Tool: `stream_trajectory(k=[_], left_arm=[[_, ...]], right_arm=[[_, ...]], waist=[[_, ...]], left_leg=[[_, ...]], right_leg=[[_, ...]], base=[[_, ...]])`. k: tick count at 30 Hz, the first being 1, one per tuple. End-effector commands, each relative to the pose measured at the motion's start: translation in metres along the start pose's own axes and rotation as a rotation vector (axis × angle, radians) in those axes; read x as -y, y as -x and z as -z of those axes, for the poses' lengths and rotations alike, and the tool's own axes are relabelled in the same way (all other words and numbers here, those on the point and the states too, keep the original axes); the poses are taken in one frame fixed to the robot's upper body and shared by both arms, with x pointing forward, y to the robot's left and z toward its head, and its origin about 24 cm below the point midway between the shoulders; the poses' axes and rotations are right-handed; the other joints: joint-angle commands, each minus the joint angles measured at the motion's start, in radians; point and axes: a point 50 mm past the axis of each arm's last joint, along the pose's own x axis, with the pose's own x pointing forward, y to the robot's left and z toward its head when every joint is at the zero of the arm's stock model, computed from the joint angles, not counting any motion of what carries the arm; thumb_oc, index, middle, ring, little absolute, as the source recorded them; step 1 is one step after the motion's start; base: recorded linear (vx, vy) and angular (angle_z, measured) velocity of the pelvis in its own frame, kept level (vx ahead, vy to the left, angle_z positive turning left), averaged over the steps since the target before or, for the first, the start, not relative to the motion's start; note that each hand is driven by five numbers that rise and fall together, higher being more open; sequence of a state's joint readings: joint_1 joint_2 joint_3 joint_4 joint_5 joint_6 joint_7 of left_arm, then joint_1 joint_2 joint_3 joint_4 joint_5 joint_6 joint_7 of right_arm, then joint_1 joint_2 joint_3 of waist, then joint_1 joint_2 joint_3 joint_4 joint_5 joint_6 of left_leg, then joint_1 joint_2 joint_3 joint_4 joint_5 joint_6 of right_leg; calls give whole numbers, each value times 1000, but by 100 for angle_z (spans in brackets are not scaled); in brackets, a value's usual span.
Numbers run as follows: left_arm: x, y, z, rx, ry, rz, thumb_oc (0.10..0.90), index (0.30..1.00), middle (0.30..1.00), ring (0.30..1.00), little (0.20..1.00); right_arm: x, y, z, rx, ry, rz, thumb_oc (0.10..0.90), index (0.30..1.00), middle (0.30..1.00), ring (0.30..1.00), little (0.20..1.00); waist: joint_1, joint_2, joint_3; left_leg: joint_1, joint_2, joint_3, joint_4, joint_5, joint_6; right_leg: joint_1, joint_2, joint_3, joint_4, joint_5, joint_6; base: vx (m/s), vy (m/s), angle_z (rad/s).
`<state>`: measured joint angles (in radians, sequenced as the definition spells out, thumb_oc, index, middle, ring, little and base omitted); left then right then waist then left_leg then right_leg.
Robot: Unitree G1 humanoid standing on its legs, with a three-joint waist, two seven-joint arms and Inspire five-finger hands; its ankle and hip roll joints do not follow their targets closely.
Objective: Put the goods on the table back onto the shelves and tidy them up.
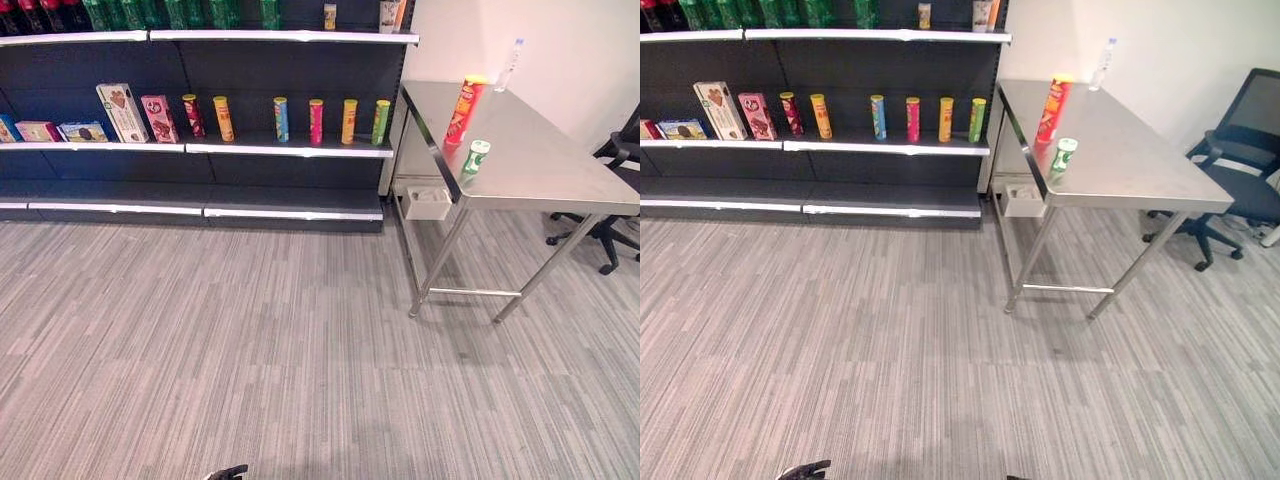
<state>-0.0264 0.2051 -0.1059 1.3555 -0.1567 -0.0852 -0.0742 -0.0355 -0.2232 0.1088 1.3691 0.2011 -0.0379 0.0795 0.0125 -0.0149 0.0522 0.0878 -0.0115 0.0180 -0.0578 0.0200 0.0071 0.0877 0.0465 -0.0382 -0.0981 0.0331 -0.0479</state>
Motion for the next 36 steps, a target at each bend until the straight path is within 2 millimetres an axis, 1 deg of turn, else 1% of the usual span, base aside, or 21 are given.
stream_trajectory(k=[1,2,3,4,5,8,11,13,15,17,18,19,21,24,26,28,30,31,33,35,36], left_arm=[[-10,-1,-12,15,-11,-26,800,900,900,900,900],[-11,-1,-16,29,7,-23,800,900,900,900,900],[-11,-1,-16,29,7,-23,800,900,900,900,900],[-10,-2,-21,45,29,-19,800,900,900,900,900],[-10,-2,-21,46,29,-19,800,900,900,900,900],[-7,-3,-28,67,59,-13,800,900,900,900,900],[-4,-3,-28,76,94,-4,800,900,900,900,900],[-4,-3,-28,78,96,-4,800,900,900,900,900],[-6,-3,-29,90,97,-12,800,900,900,900,900],[-6,-2,-25,76,93,-11,800,900,900,900,900],[-7,-2,-20,61,101,-12,800,900,900,900,900],[-9,0,-8,30,110,-20,800,900,900,900,900],[-10,0,-7,26,116,-27,800,900,900,900,900],[-19,1,-5,19,123,-54,800,900,900,900,900],[-23,2,-5,21,119,-61,800,900,900,900,900],[-26,2,-10,30,110,-63,800,900,900,900,900],[-30,2,-17,49,100,-76,800,900,900,900,900],[-31,2,-20,54,84,-80,800,900,900,900,900],[-30,1,-24,65,77,-73,800,900,900,900,900],[-30,1,-30,84,65,-73,800,900,900,900,900],[-29,0,-32,90,55,-69,800,900,900,900,900]], right_arm=[[13,0,-23,61,19,49,800,900,900,900,900],[12,-1,-28,81,20,41,800,900,900,900,900],[12,-1,-28,81,20,41,800,900,900,900,900],[12,-1,-35,103,22,41,800,900,900,900,900],[12,-1,-35,103,22,41,800,900,900,900,900],[15,0,-43,129,17,50,800,900,900,900,900],[17,0,-48,144,24,55,800,900,900,900,900],[18,1,-53,163,34,59,800,900,900,900,900],[20,1,-58,180,45,67,800,900,900,900,900],[20,1,-59,185,40,67,800,900,900,900,900],[18,1,-56,181,38,61,800,900,900,900,900],[14,0,-51,169,50,51,800,900,900,900,900],[12,0,-49,162,57,44,800,900,900,900,900],[6,-1,-44,148,68,25,800,900,900,900,900],[5,-1,-43,147,72,19,800,900,900,900,900],[6,-1,-45,152,65,20,800,900,900,900,900],[9,0,-49,160,52,31,800,900,900,900,900],[10,0,-47,152,41,35,800,900,900,900,900],[10,0,-42,140,36,38,800,900,900,900,900],[12,0,-40,132,38,43,800,900,900,900,900],[13,0,-39,122,38,45,800,900,900,900,900]], waist=[[10,-50,45],[14,-62,66],[13,-62,65],[23,-74,99],[22,-74,98],[31,-82,128],[47,-81,130],[60,-63,130],[79,-51,132],[85,-45,124],[85,-40,112],[99,-28,90],[104,-28,83],[116,-53,58],[128,-74,48],[125,-81,61],[97,-59,83],[82,-41,91],[58,-12,105],[33,-6,118],[14,-15,120]], left_leg=[[-3,35,-38,-17,-11,-35],[-57,39,-33,89,-44,-41],[-60,39,-34,92,-45,-41],[-137,29,-42,227,-53,-43],[-142,30,-44,233,-56,-43],[-285,-6,-95,427,-16,-33],[-372,-16,-85,337,0,-20],[-400,19,-73,179,108,-36],[-425,29,-48,-1,164,-53],[-474,44,-17,-29,155,-70],[-463,55,-1,-29,158,-69],[-439,63,-12,-29,219,-75],[-430,64,-12,-29,234,-76],[-389,47,9,-29,235,-57],[-351,24,33,-29,202,-29],[-288,-2,45,-29,162,5],[-225,-4,44,-29,133,33],[-193,-2,38,-29,114,44],[-142,1,19,-29,92,52],[-92,-12,1,-29,54,46],[-67,-27,-13,-29,32,35]], right_leg=[[-10,-44,18,14,14,84],[-22,-41,24,33,7,75],[-23,-40,24,33,7,75],[-27,-40,29,49,0,65],[-28,-39,28,50,0,65],[-40,-38,28,67,-6,54],[-17,-32,33,46,-22,63],[7,-13,50,28,-34,63],[40,-4,75,16,-59,61],[77,0,105,11,-85,60],[92,5,115,11,-93,63],[126,4,152,11,-123,61],[138,-4,160,11,-130,64],[157,-57,168,42,-117,95],[132,-98,158,166,-39,143],[47,-124,140,378,111,187],[-69,-142,106,591,254,192],[-126,-149,80,662,258,179],[-214,-158,30,705,172,149],[-254,-168,-33,553,96,136],[-273,-155,-63,360,84,141]], base=[[-81,-147,1],[-72,-125,1],[-92,-182,4],[-51,-97,2],[-64,-134,-2],[-7,-96,-2],[179,-18,3],[280,92,6],[332,122,-3],[355,141,-18],[532,257,-51],[426,212,-68],[370,194,-76],[435,215,-67],[366,178,-44],[294,186,-28],[262,241,-26],[264,250,2],[308,180,22],[442,47,40],[376,-25,46]])
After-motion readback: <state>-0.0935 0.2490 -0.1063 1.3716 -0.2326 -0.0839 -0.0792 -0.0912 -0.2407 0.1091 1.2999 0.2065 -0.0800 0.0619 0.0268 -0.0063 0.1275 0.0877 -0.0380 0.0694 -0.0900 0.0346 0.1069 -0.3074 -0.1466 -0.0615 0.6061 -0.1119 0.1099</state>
